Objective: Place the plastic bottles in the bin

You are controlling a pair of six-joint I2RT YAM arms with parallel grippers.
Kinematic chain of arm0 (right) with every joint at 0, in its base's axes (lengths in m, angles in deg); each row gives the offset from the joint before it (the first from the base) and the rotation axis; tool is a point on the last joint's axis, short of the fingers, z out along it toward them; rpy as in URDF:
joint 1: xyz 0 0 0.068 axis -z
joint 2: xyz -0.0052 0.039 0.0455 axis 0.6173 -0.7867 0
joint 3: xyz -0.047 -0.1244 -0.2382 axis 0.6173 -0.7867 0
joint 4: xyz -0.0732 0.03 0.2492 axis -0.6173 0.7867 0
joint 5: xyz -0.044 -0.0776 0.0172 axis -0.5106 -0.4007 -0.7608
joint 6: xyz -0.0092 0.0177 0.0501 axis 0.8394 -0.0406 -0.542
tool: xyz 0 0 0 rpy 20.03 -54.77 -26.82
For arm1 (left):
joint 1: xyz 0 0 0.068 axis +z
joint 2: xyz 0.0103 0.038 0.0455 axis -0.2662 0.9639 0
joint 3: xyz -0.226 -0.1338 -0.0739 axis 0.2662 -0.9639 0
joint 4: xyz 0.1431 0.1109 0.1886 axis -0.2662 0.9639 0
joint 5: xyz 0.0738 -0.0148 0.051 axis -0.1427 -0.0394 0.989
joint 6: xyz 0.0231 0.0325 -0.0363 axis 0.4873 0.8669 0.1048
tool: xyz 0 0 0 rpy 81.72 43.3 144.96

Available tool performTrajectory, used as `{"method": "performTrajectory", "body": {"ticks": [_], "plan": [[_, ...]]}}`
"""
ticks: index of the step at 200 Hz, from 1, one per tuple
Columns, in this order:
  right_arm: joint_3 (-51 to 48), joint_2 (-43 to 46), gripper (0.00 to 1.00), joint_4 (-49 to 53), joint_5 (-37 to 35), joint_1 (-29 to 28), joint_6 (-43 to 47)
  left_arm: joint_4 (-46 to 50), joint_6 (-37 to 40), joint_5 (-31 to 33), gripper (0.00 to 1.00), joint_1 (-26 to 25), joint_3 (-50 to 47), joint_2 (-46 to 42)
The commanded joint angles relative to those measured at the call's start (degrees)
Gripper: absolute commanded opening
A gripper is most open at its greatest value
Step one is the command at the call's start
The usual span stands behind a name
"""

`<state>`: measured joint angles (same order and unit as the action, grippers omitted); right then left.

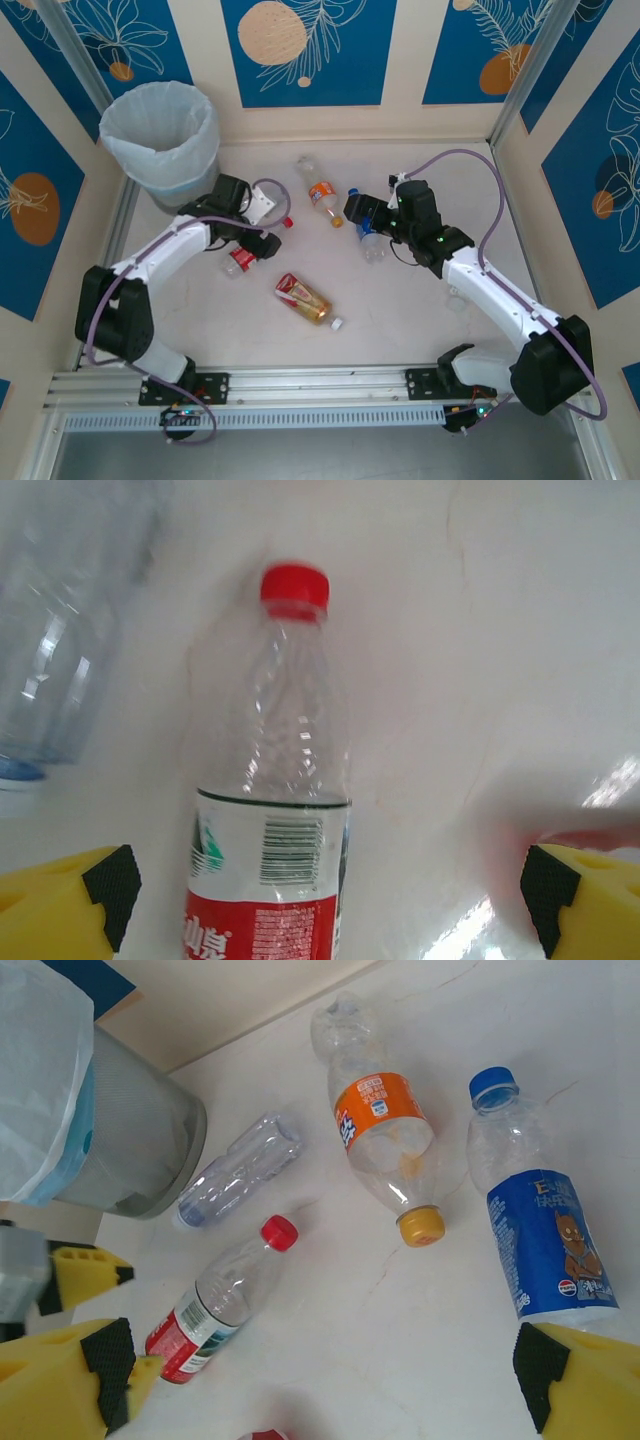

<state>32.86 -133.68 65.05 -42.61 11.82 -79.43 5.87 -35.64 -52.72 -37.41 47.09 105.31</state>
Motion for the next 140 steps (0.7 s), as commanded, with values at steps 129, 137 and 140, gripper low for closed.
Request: {"method": "performTrajectory", "body": {"ticks": [129,137,140], "plan": [[2.28,-0.49,0.99,1.45,-0.34,0.6,-1.94,19.04,7.09,13.71,0.87,-3.24,21.68,26.53],[2.18,-0.36,0.99,1.56,-0.42,0.62,-1.85,18.74,7.53,13.46,0.86,-3.2,21.93,26.95],[2.18,-0.32,0.99,1.62,-0.51,0.64,-1.85,18.65,7.61,13.41,0.85,-3.23,21.97,27.04]]}}
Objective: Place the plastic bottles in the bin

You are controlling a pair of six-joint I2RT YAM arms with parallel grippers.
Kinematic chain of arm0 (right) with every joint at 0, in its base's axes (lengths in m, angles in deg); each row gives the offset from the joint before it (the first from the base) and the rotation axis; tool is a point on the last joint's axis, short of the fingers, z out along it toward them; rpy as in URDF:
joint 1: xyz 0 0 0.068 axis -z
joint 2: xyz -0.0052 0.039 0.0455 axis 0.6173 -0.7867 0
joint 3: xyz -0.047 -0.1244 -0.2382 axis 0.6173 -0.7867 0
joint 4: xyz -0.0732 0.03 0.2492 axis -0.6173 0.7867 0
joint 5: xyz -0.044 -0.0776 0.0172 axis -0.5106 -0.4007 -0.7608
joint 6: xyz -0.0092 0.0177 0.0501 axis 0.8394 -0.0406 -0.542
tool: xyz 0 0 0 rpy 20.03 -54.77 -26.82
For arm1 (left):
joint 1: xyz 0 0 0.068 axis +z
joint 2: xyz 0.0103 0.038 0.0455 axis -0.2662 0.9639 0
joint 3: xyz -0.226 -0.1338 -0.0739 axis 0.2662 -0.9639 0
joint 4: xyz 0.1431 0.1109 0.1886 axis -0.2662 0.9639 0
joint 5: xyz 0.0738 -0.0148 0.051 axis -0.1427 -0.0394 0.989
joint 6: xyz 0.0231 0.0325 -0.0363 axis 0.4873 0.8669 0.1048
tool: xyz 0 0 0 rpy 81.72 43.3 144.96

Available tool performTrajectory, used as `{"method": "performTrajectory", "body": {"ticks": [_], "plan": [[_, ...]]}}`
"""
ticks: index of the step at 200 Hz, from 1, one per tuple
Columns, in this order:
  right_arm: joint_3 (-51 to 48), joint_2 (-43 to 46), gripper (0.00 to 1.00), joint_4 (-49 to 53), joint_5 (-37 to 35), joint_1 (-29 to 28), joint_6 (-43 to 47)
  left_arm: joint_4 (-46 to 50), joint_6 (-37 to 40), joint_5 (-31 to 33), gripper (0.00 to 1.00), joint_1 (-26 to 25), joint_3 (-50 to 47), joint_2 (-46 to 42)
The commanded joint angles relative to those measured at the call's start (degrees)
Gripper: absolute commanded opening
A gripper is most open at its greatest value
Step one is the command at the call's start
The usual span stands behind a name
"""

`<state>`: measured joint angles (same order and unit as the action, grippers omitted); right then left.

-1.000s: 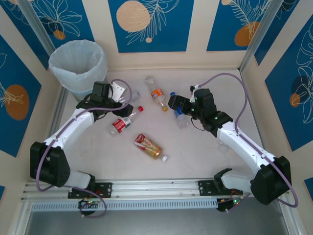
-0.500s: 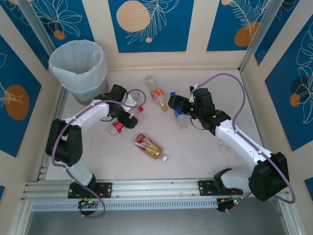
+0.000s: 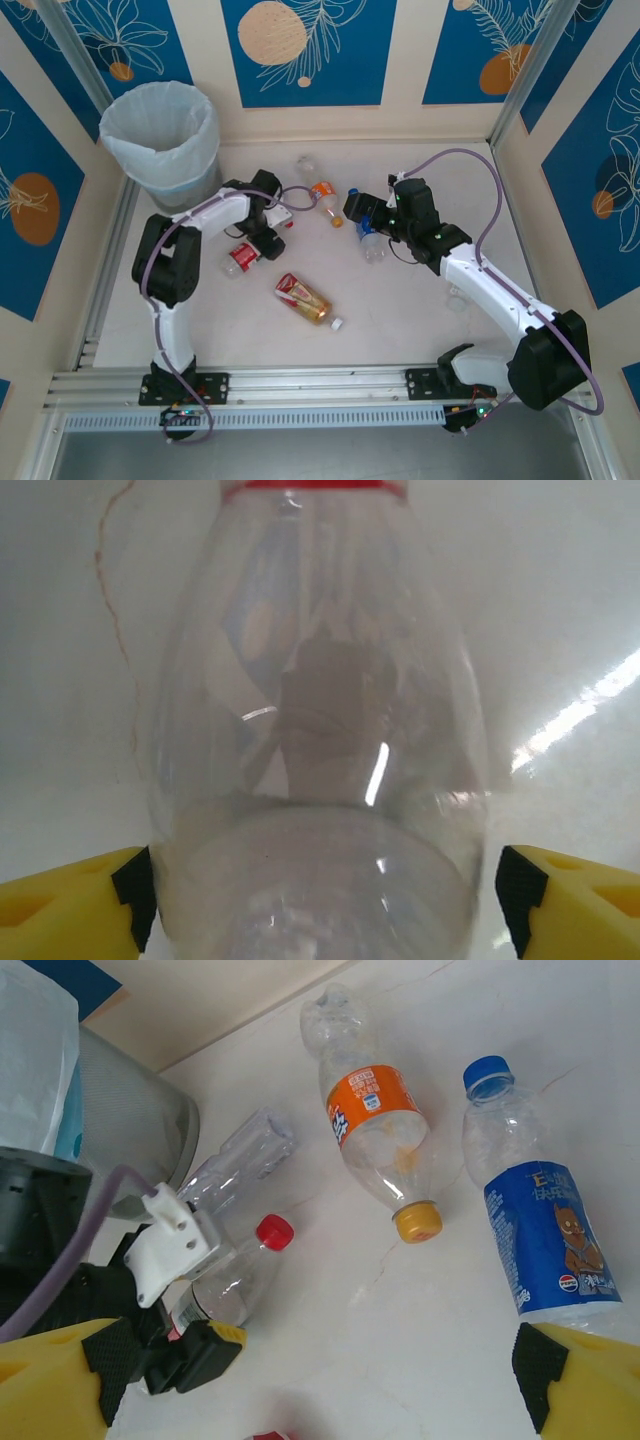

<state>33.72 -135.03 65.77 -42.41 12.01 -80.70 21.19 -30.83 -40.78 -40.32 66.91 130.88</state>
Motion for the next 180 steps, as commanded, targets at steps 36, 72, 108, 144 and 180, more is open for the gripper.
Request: {"method": "performTrajectory", "body": {"ticks": [36,72,108,144,180], "plan": [[1.16,1.22,0.99,1.1,-1.0,0.53,-0.51,4.28,3.48,2.58,0.76,-0.28,2.95,2.92],[1.24,1.18,0.99,0.93,-1.07,0.53,-0.58,4.32,3.77,3.02,0.72,-0.26,2.86,3.26],[1.58,0.82,0.99,0.93,-0.97,0.53,-0.41,3.81,3.45,2.76,0.66,-0.29,2.86,2.13],[1.92,0.87,0.99,1.11,-1.24,0.53,-0.25,1.79,2.6,1.3,0.59,-0.32,1.99,0.55],[2.03,1.13,0.99,1.61,-1.51,0.62,-0.01,0.9,1.12,-0.48,0.59,-0.34,0.93,-1.17]]}}
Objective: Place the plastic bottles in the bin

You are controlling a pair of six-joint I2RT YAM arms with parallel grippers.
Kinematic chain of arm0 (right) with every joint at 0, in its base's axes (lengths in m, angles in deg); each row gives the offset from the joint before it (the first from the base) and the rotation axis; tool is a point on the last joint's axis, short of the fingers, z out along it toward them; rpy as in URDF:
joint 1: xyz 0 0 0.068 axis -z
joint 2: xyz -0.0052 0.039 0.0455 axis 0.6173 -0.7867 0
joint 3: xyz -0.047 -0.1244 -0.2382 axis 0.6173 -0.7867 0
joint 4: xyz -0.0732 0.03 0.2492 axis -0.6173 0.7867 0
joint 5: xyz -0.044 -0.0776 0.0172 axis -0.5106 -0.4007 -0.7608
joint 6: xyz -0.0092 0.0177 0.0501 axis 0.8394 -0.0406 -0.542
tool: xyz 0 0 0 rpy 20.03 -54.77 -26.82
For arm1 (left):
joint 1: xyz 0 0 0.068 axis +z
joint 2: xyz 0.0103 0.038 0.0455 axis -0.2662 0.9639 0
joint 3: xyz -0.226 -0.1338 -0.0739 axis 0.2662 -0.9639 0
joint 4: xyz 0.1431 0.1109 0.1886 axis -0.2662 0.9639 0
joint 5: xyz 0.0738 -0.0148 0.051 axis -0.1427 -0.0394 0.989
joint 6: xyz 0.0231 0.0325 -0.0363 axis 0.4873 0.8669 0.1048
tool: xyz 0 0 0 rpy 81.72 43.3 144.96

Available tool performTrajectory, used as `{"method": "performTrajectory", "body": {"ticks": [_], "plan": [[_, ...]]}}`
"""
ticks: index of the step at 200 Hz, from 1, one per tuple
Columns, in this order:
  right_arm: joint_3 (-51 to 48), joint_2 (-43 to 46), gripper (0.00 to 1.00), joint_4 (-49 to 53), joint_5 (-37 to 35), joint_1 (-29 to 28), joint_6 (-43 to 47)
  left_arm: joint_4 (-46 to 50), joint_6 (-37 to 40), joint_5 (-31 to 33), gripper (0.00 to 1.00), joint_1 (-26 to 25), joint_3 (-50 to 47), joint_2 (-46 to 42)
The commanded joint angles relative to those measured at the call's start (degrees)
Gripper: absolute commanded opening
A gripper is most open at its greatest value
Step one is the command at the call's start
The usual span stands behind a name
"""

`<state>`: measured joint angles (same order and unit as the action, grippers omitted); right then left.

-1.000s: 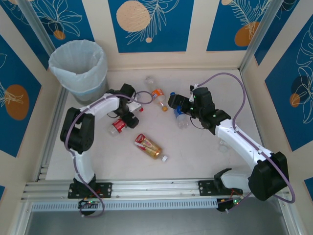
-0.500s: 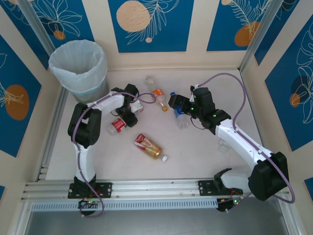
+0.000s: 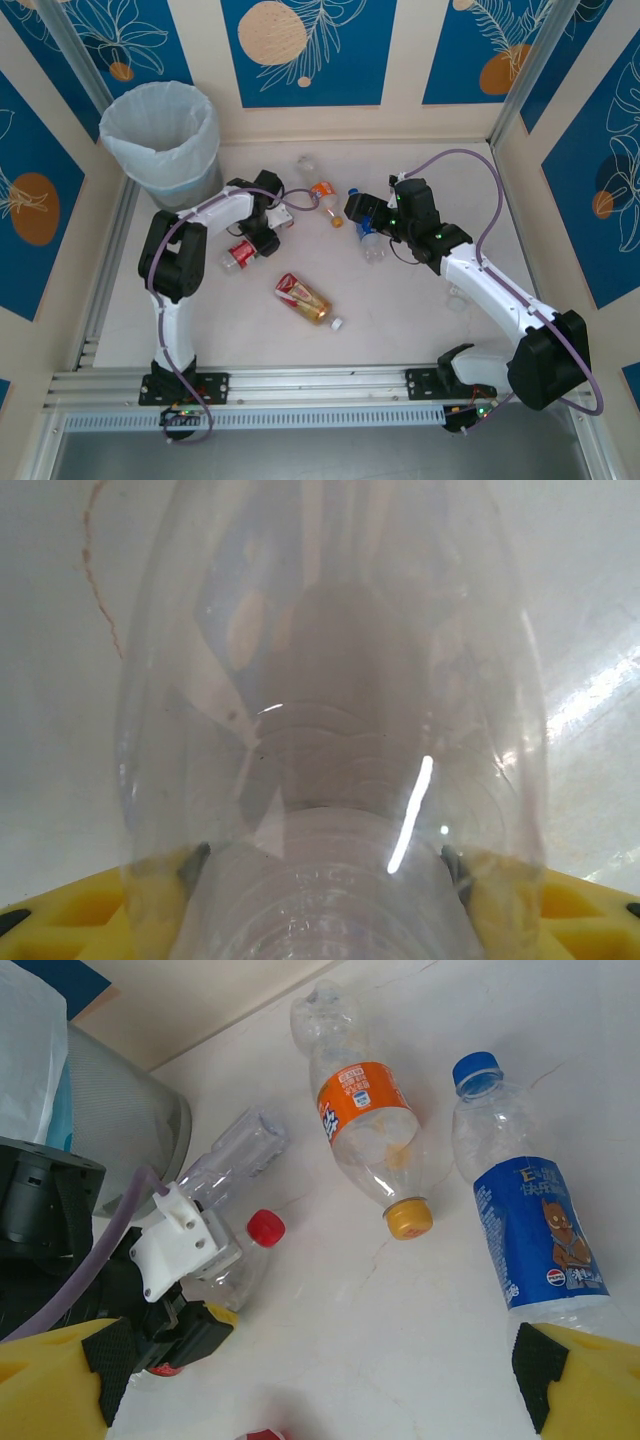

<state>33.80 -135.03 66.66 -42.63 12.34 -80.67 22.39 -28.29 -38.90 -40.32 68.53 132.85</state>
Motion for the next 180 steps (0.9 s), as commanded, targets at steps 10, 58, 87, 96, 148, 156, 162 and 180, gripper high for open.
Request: {"method": "performTrajectory", "body": {"ticks": [10,58,87,96,148,156,162,180], "plan": [[1.86,1.23,0.99,0.74,-1.37,0.29,-0.06,-0.55,-1.81,-2.97,0.58,-0.29,-1.1,-3.77],[1.07,1.31,0.99,0.56,-1.47,0.25,-0.31,-4.93,-5.23,-5.06,0.53,-0.3,-4.68,-8.32],[1.16,1.24,0.99,0.47,-1.53,0.31,-0.25,-6.61,-7.12,-6.07,0.51,-0.25,-5.53,-10.0],[1.07,1.28,0.99,0.47,-1.55,0.25,-0.25,-6.77,-7.4,-6.47,0.5,-0.25,-5.61,-10.29],[0.96,1.14,0.99,0.47,-1.56,0.37,-0.32,-8.1,-8.62,-11.38,0.49,-0.16,-5.65,-13.06],[0.98,1.13,0.99,0.39,-1.52,0.38,-0.34,-8.76,-8.61,-12.37,0.48,-0.16,-6.06,-13.84],[0.97,1.15,0.99,0.4,-1.55,0.38,-0.3,-9.32,-8.82,-12.85,0.48,-0.16,-6.22,-14.44],[1.0,1.13,0.99,0.39,-1.56,0.38,-0.26,-10.4,-9.46,-14.1,0.48,-0.09,-6.58,-16.17]]}}
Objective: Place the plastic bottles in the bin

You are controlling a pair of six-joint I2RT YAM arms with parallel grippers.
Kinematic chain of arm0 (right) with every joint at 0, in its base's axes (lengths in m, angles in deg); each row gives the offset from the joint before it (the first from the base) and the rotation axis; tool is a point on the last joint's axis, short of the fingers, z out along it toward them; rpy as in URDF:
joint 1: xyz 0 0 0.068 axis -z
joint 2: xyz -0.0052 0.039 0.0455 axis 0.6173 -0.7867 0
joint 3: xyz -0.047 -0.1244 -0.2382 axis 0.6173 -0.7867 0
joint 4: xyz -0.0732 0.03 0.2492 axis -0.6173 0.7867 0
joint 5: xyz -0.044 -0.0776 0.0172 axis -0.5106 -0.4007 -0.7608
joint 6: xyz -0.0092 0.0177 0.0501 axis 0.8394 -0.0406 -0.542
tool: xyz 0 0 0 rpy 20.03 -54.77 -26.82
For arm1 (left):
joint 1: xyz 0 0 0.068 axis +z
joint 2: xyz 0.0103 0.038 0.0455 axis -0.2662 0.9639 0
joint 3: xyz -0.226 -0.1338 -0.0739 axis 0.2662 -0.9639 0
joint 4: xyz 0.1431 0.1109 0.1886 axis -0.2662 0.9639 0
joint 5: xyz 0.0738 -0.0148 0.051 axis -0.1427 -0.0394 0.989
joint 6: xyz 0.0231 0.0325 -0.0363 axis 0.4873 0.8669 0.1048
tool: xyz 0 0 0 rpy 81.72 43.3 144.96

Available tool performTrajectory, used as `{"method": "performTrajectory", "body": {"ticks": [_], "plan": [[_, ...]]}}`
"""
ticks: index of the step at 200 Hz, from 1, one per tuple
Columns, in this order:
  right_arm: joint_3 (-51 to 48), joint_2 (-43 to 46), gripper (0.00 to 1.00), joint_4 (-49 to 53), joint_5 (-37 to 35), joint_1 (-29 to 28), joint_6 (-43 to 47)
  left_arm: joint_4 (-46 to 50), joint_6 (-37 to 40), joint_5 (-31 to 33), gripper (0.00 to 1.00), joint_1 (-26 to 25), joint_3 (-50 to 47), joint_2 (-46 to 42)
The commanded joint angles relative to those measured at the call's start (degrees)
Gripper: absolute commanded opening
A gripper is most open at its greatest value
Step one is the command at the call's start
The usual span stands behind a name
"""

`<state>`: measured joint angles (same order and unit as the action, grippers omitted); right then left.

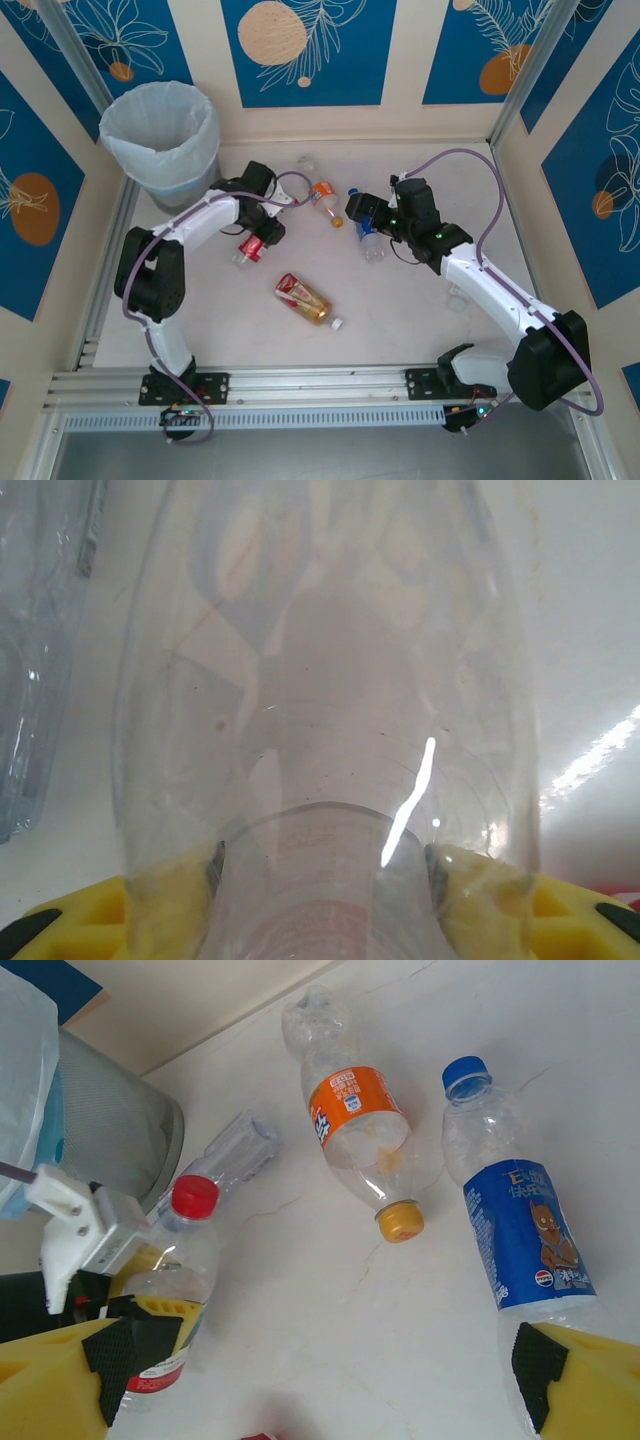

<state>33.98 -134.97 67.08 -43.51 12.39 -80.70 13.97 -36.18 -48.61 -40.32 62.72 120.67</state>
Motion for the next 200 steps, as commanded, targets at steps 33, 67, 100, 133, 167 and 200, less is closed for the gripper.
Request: {"method": "performTrajectory", "body": {"ticks": [33,67,100,133,167,200], "plan": [[0.72,1.06,0.99,-0.03,-0.62,0.34,-0.32,-3.92,-3.45,-6.04,0.48,0.22,-1.04,-7.01],[-0.31,1.25,0.99,-3.26,3.53,0.34,1.73,-6.51,-6.33,-8.77,0.47,1.24,-1.27,-9.61],[-0.42,0.99,0.99,-4.92,6.09,0.27,2.46,-8.86,-8.51,-9.89,0.47,1.9,-1.56,-11.93],[-0.49,0.89,0.99,-7.36,9.88,-0.15,4.62,-9.64,-9.53,-11.37,0.46,2.12,-0.91,-13.91],[-0.42,0.63,0.99,-9.87,13.41,-1.67,7.46,-10.87,-12.38,-12.78,0.43,3.13,0.77,-15.71],[0.18,0.21,0.99,-11.21,15.67,-3.76,9.96,-12.32,-15.48,-11.15,0.4,3.75,2.63,-16.11]]}}
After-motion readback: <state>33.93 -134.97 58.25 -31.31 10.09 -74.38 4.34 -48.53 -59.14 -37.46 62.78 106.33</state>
